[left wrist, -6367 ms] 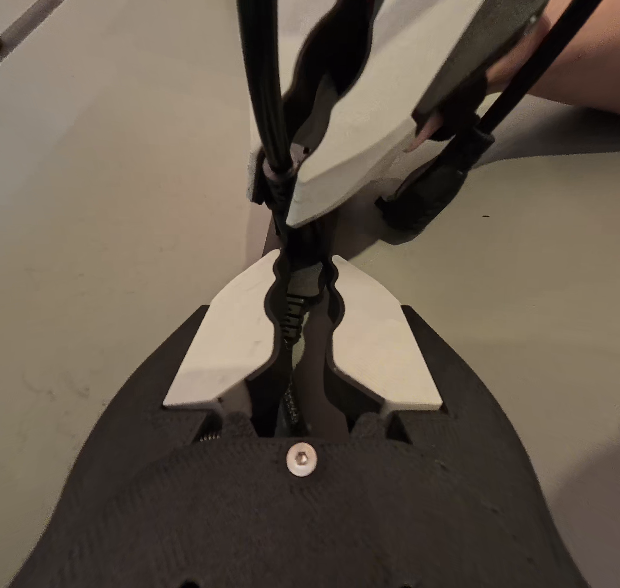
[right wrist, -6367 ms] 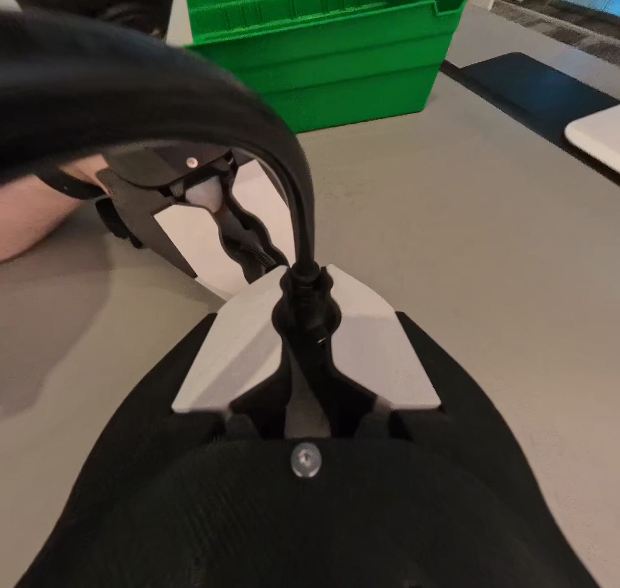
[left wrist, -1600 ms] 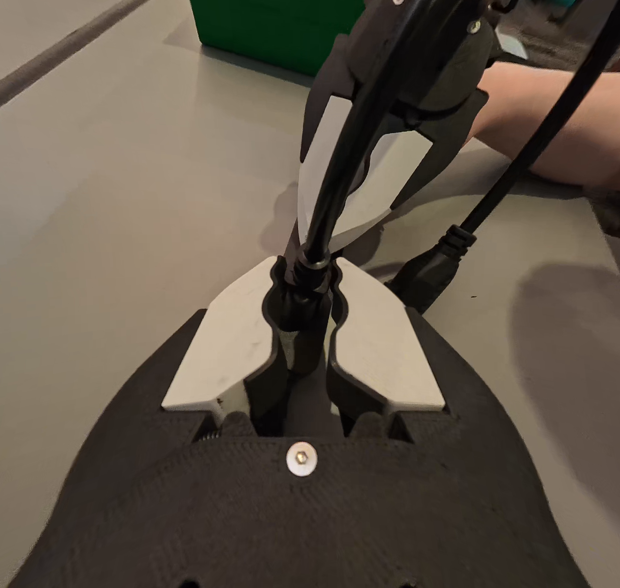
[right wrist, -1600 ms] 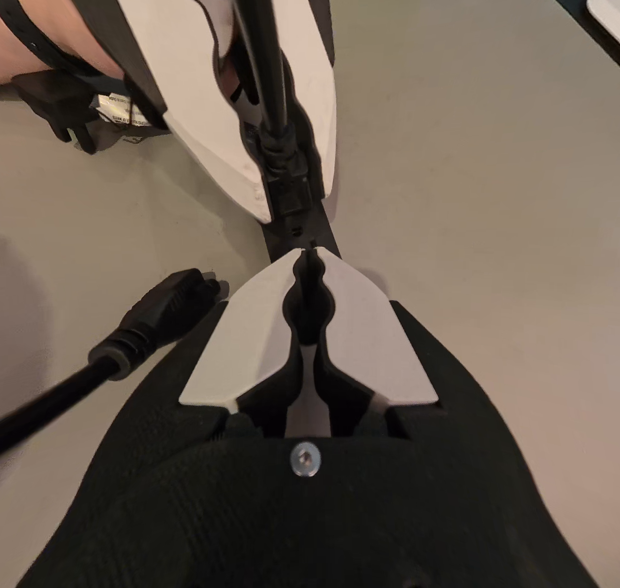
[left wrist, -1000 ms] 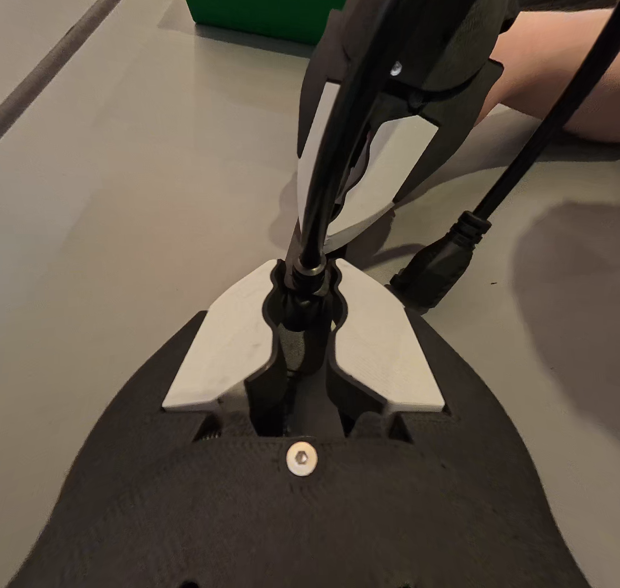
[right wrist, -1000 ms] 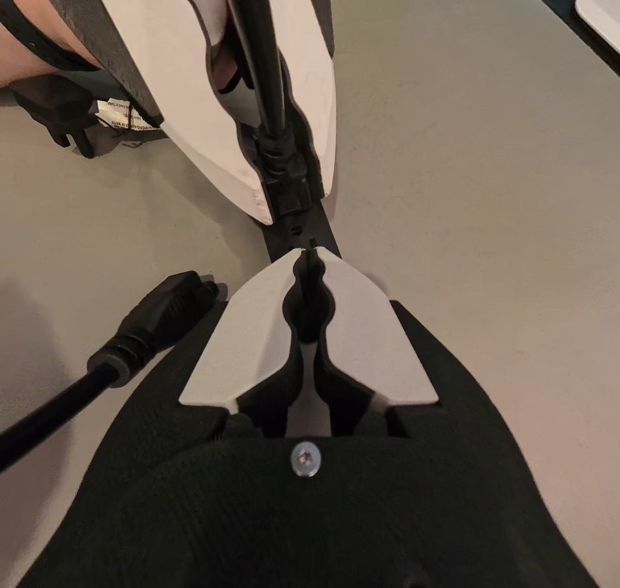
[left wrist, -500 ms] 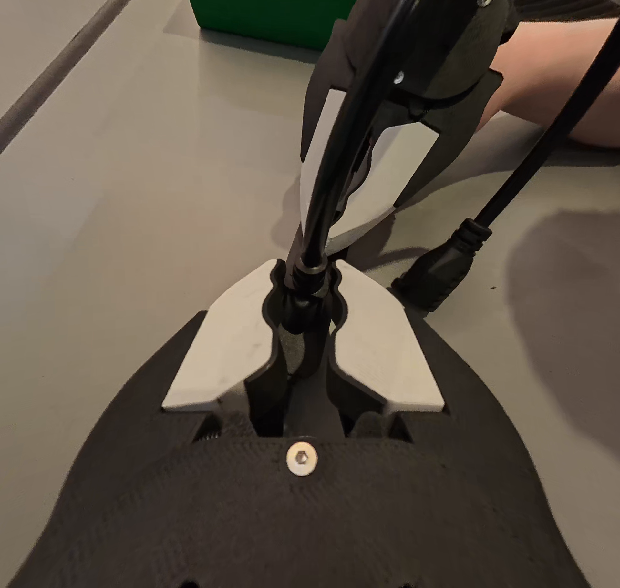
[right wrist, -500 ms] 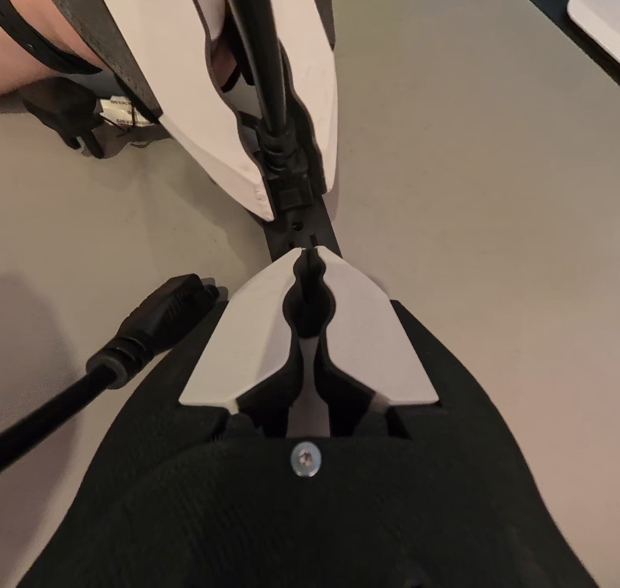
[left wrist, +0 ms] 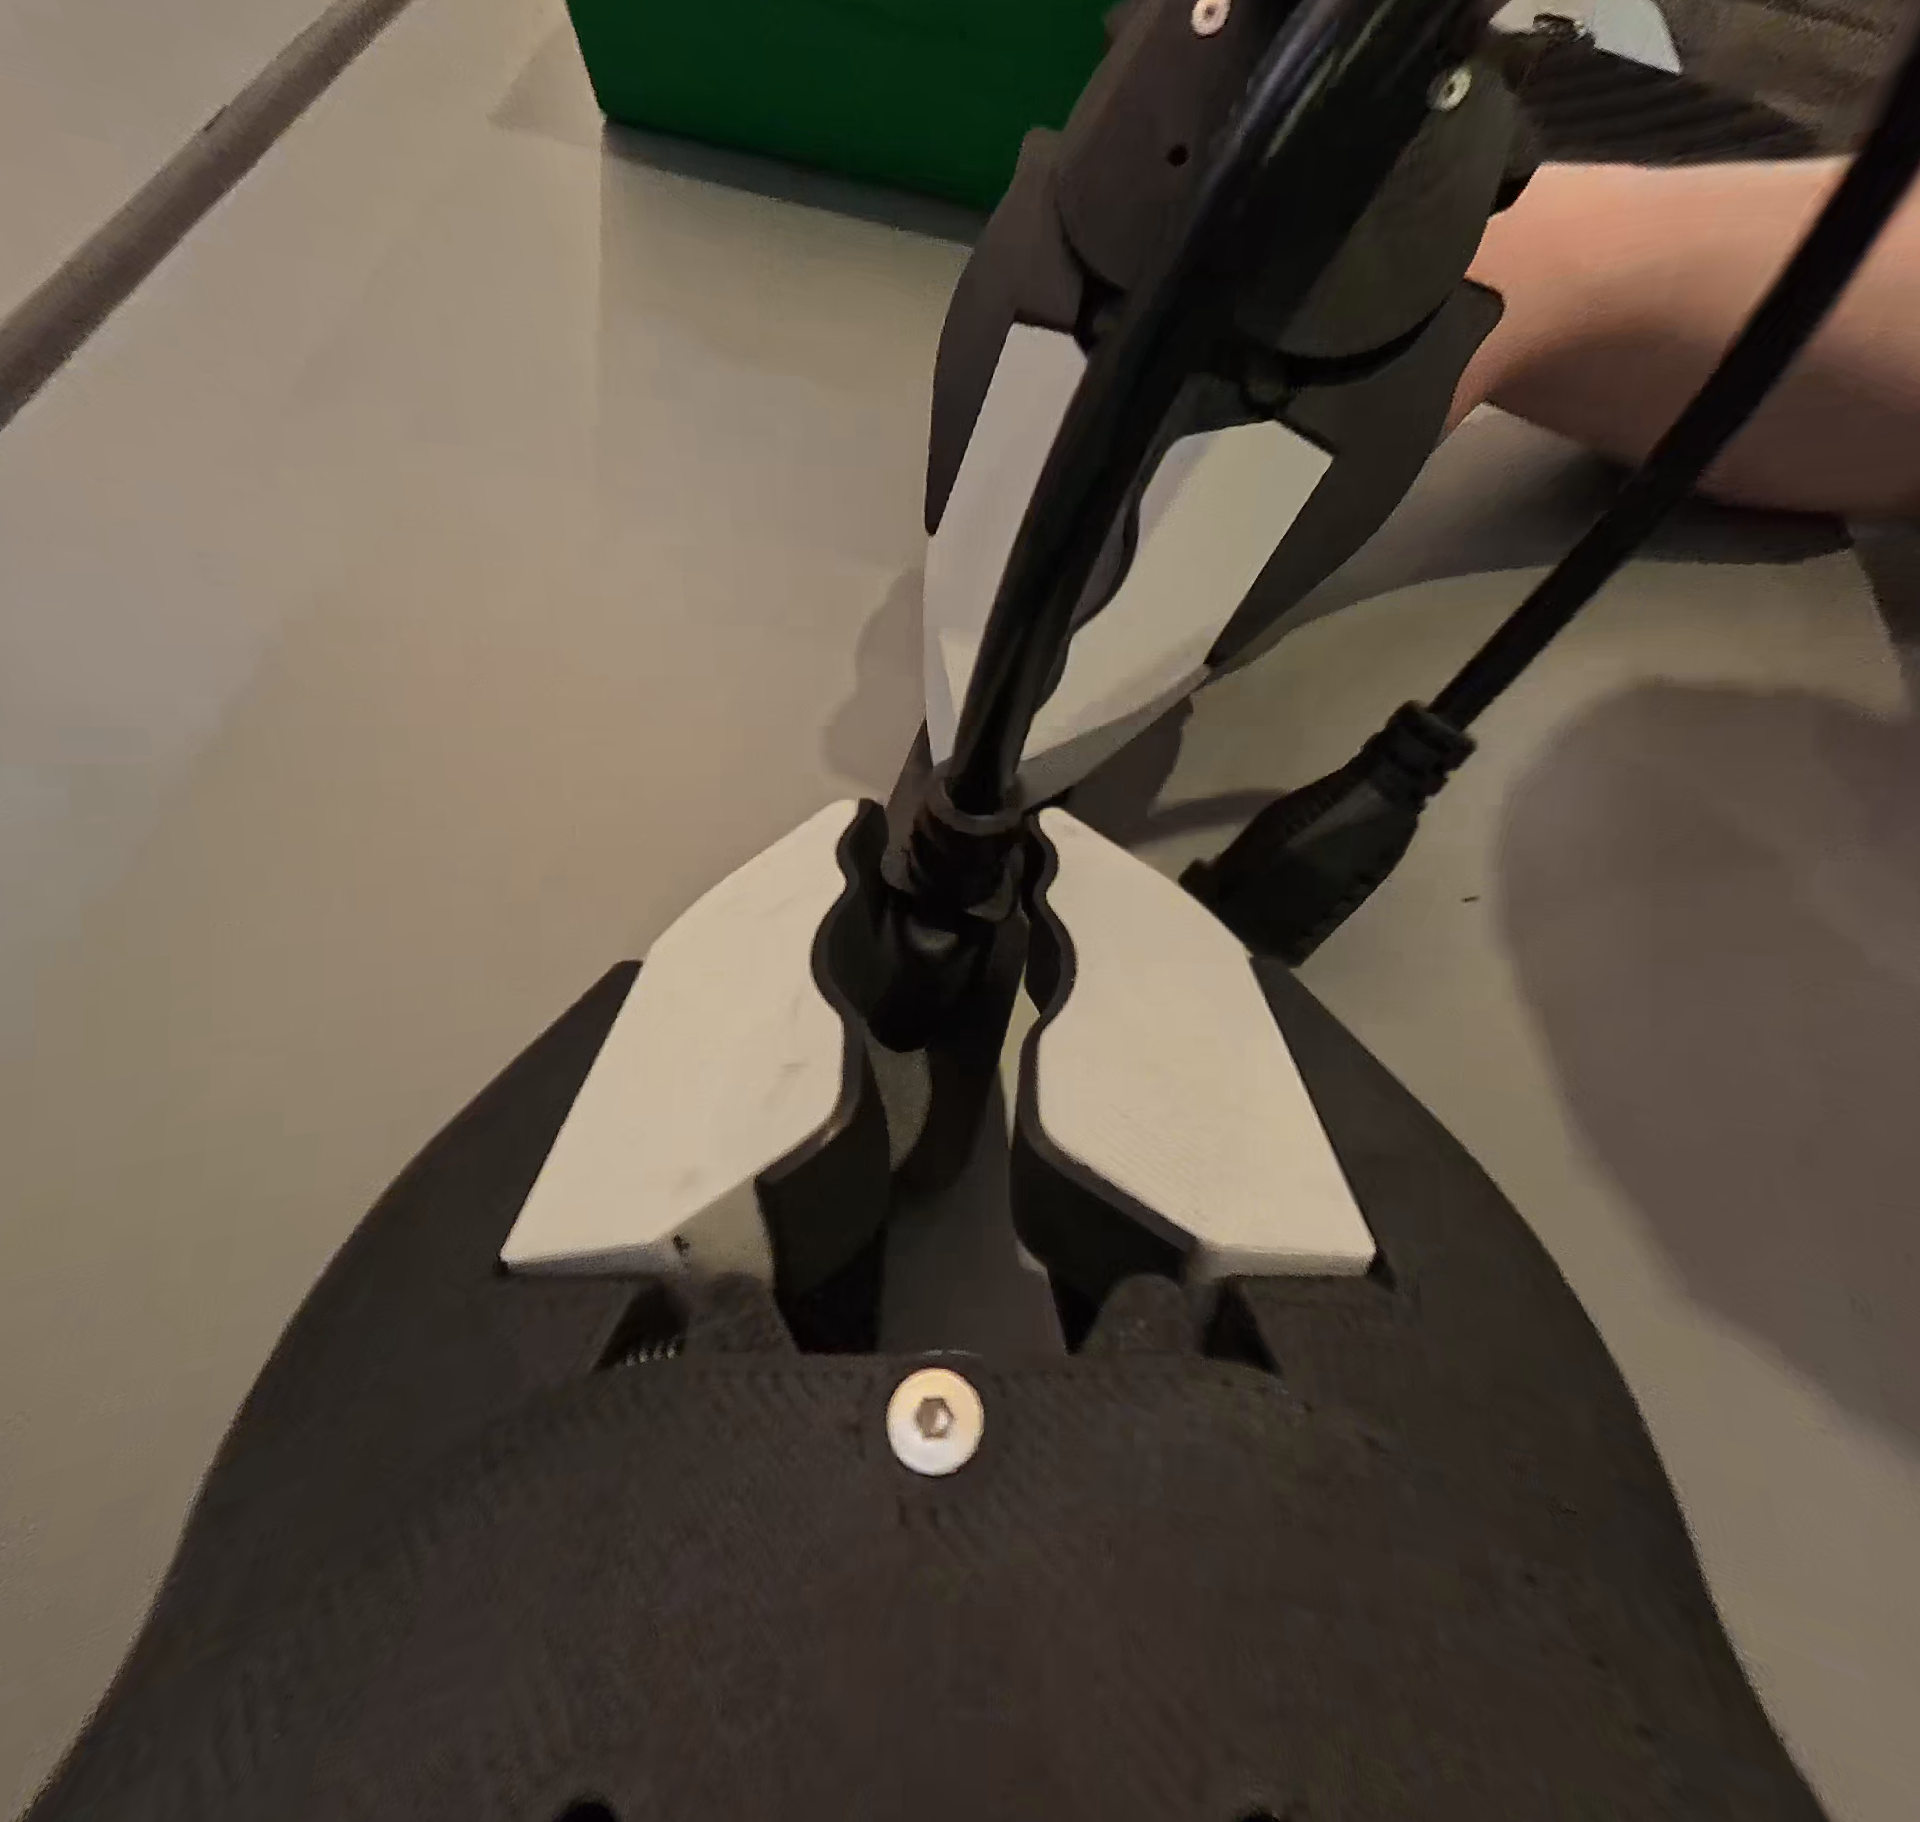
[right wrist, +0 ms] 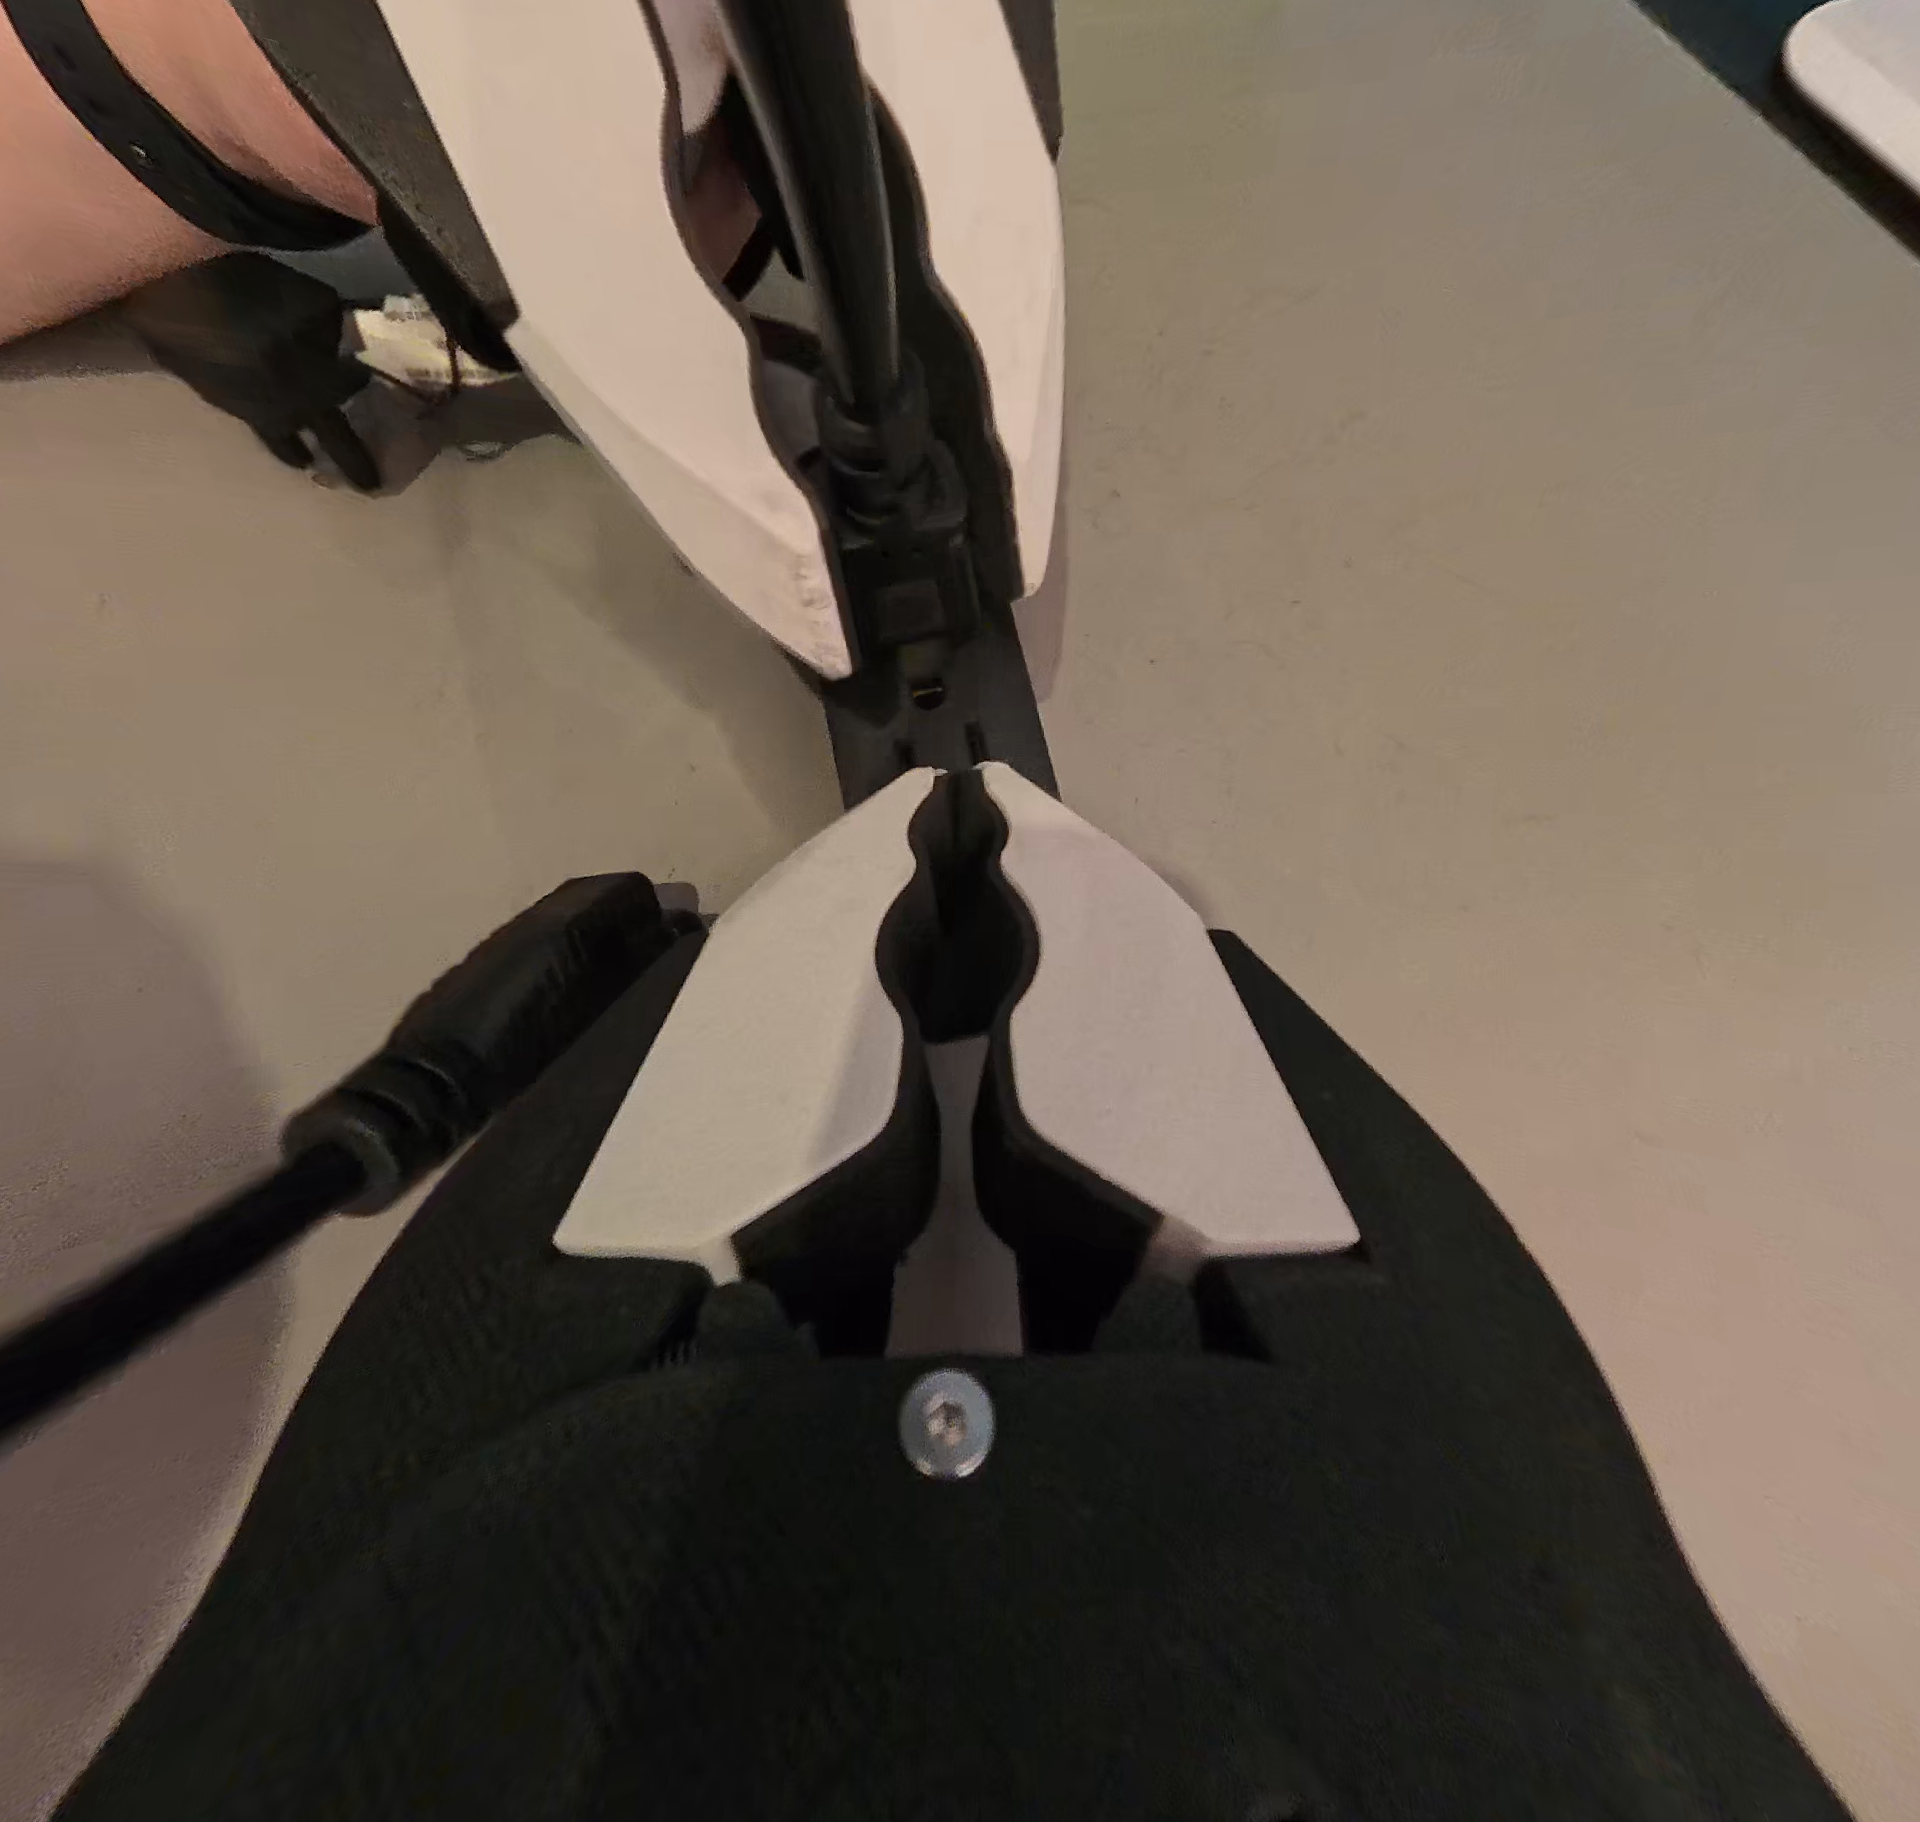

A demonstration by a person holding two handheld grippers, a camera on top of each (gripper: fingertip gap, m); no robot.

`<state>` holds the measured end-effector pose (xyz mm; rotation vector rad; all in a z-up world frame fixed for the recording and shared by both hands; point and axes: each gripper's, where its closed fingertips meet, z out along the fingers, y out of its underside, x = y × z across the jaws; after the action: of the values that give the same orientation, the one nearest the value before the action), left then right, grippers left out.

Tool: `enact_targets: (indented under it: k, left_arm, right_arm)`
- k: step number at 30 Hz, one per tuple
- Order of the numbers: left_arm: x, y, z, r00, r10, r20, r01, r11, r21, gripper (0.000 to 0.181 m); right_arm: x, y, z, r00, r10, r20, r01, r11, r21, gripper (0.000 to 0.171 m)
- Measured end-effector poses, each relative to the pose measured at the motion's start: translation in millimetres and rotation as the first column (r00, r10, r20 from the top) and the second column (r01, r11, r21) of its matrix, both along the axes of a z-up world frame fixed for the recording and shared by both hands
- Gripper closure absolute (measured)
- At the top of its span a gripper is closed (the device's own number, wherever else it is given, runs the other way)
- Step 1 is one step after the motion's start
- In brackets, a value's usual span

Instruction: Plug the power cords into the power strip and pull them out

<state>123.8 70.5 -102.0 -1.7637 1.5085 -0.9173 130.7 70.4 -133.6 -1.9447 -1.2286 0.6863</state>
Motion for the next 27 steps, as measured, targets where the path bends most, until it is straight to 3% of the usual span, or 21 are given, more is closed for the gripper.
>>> enact_targets:
  k: [3,6,11,17,27]
  left_arm:
    - [5.6,1.3,3.5,0.999,-0.017,-0.029,0.018,0.999,0.039,0.159]
    - [-5.1,1.8,-11.7,0.998,-0.006,-0.058,0.004,0.999,-0.04,0.157]
    - [-10.6,-0.4,-9.1,0.998,0.01,0.064,-0.003,0.994,-0.11,0.158]
    - [-21.0,4.8,-8.2,0.996,0.006,0.094,0.008,0.989,-0.15,0.158]
    - [-10.2,-0.2,-9.5,0.995,-0.05,0.091,0.06,0.992,-0.114,0.157]
  right_arm:
    - [2.8,0.8,1.8,1.0,-0.01,0.004,0.01,1.0,0.009,0.16]
    - [1.1,0.6,-4.6,1.0,-0.002,0.021,0.002,1.0,-0.011,0.16]
    - [-1.4,-1.6,-5.5,1.0,0.014,0.007,-0.014,1.0,-0.014,0.161]
    - [-3.9,-3.5,-5.2,1.0,0.027,-0.001,-0.027,1.0,-0.011,0.161]
    - [-3.8,-6.5,-2.8,0.999,0.035,0.013,-0.035,0.999,-0.009,0.164]
